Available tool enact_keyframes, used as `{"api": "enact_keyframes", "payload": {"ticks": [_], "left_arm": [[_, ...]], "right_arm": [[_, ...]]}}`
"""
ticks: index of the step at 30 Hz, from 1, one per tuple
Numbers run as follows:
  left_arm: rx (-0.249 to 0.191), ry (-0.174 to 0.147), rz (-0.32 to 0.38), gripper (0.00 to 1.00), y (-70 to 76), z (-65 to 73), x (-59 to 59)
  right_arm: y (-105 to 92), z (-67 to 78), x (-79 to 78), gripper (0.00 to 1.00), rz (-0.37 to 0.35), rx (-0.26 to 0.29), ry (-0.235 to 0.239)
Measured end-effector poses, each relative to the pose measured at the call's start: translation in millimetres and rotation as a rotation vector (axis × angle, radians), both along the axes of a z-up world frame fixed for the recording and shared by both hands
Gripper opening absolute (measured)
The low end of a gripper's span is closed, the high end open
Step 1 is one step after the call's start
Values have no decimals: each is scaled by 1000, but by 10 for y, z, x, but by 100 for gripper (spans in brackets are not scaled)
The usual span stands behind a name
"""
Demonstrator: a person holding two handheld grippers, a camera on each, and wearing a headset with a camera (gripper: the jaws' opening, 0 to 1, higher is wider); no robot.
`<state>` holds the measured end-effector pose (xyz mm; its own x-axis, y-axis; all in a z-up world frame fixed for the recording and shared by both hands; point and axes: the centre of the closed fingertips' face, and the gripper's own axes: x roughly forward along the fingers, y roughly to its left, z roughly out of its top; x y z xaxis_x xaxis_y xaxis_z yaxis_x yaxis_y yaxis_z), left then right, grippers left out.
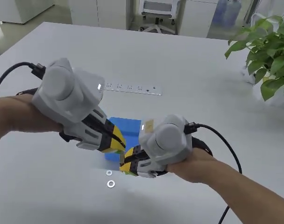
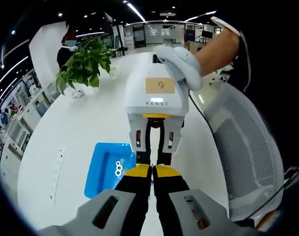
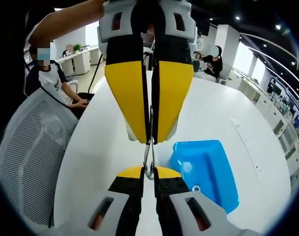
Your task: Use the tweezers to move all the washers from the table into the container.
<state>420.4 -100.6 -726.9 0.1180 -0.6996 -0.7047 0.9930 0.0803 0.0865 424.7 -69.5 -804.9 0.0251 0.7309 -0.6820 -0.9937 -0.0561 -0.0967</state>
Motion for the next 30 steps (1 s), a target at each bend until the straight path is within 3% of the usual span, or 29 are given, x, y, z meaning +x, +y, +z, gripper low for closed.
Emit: {"api": "enact_keyframes", "payload": {"ticks": [14,30], "left_arm": [[1,-41,5,5,-1,180,159],[4,-50,-13,5,-59,161,437]], "right_arm": [[-6,186,186,9,2,5,-39],[-72,171,487,9,-17,7,-48]]}}
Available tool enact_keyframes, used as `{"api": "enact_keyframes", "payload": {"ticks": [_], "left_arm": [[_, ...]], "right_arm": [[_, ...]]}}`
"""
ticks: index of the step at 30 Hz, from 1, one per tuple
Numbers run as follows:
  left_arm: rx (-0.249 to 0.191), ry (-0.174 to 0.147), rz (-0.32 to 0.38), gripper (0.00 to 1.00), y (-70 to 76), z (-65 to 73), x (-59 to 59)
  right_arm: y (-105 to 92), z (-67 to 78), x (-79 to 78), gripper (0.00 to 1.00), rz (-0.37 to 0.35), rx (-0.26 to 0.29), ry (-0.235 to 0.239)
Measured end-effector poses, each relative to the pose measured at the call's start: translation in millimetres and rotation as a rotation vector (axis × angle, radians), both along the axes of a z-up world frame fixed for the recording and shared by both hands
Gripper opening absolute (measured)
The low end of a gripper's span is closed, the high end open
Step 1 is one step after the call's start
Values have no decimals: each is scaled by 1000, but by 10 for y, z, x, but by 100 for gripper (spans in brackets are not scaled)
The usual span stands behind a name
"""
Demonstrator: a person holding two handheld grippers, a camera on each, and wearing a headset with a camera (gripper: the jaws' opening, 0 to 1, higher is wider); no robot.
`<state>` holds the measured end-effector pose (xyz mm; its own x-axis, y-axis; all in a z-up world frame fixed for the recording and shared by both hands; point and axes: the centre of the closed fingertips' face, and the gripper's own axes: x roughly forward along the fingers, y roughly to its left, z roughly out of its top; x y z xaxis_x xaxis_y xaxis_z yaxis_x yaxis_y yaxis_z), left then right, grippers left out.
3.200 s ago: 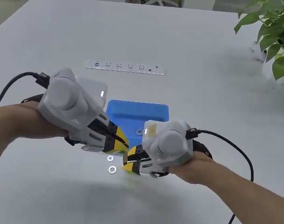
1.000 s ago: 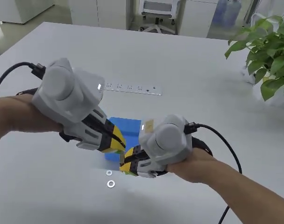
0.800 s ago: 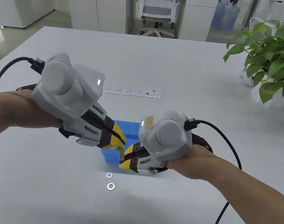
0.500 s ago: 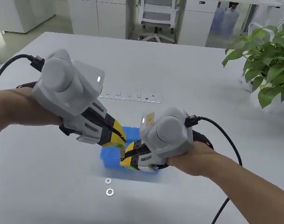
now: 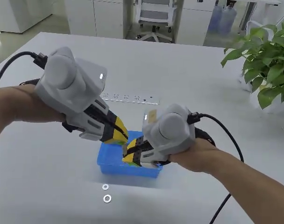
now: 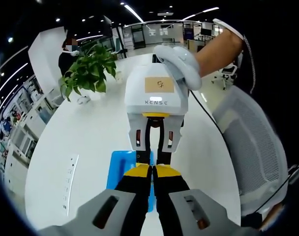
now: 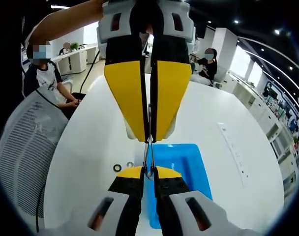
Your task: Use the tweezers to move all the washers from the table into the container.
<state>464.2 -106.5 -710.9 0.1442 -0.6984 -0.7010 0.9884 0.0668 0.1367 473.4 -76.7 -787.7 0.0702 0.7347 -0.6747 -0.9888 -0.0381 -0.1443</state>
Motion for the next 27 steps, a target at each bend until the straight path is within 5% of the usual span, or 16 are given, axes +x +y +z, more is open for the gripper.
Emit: {"api": "enact_keyframes", "payload": {"ticks": [27], "left_arm": [[-2,31,6,5,7,-394,410]], "right_arm": [[-11,-401,370,10,-25,-26,43]]}}
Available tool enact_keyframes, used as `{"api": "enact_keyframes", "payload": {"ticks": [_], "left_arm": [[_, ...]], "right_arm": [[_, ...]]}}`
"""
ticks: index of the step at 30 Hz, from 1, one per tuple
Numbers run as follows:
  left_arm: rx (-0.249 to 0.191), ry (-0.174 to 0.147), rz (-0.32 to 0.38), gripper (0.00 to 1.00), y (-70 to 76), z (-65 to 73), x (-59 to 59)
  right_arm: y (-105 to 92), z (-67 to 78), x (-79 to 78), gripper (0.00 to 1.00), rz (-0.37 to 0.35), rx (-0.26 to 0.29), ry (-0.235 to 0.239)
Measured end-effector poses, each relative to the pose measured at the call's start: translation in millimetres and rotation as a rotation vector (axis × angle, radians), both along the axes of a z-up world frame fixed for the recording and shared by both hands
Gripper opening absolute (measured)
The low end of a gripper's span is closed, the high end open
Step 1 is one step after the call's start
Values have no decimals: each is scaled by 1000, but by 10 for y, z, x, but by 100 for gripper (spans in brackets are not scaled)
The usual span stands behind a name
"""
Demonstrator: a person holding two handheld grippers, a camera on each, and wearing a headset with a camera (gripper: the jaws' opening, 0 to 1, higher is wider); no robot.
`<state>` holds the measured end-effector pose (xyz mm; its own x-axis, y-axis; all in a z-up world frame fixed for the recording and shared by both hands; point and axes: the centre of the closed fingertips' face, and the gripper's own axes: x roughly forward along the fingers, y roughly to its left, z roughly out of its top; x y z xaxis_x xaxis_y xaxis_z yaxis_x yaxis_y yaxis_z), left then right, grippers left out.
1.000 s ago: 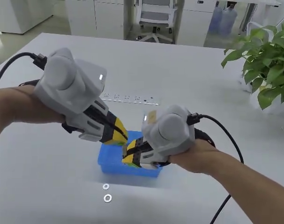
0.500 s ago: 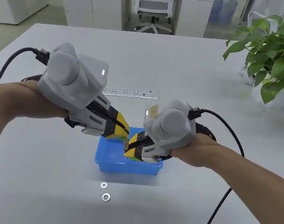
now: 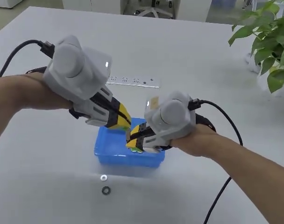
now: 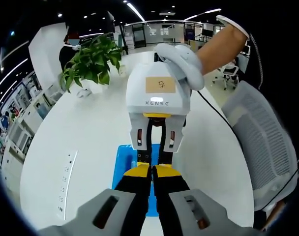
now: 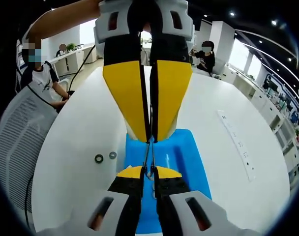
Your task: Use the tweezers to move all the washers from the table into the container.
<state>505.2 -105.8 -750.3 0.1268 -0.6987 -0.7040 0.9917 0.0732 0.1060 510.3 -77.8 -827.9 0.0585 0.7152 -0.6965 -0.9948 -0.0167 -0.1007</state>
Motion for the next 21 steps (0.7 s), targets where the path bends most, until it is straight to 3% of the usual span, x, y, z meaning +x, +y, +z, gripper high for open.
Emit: {"api": "enact_keyframes", "payload": {"ticks": [21], "left_arm": [[14,25,19,5,22,-290,116]], "right_arm": [[4,-298,87,10,0,-32,46]]}}
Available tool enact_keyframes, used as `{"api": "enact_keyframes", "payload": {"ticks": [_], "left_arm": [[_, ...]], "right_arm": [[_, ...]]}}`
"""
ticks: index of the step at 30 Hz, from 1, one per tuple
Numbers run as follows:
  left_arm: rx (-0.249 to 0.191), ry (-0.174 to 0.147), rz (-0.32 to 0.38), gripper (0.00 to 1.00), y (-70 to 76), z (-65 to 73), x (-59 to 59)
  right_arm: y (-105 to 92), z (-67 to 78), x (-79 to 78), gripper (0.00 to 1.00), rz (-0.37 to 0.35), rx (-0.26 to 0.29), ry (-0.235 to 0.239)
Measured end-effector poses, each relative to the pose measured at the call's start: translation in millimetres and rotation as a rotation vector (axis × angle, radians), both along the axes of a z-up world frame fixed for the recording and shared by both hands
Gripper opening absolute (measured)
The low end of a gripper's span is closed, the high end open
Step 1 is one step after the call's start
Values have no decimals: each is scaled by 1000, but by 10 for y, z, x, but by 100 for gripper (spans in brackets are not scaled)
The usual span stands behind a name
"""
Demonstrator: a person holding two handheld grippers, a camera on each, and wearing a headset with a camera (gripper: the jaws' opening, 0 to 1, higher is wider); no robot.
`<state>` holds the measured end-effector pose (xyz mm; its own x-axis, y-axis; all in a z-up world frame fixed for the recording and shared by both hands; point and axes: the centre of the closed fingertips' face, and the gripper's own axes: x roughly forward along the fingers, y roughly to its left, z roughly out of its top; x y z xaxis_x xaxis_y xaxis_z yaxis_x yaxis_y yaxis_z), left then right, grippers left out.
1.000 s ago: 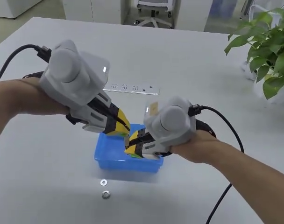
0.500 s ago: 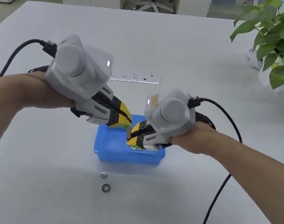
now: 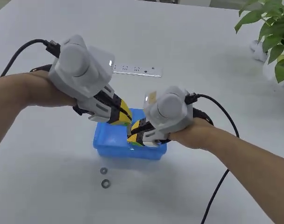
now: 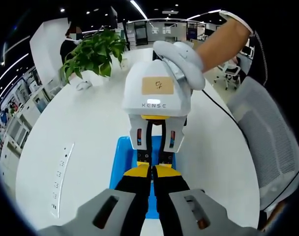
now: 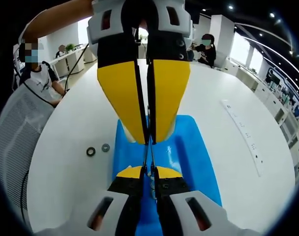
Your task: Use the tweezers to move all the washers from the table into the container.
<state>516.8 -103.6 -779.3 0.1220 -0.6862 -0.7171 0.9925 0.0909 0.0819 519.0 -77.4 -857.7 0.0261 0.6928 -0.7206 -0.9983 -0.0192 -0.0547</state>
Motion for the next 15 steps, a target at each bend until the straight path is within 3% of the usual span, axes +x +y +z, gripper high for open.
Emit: {"api": "enact_keyframes", "payload": {"ticks": [15], "left_arm": [[0,2,8,6,17,-39,-11]], "right_arm": [[1,-45,1,11,2,-16,-4]]}}
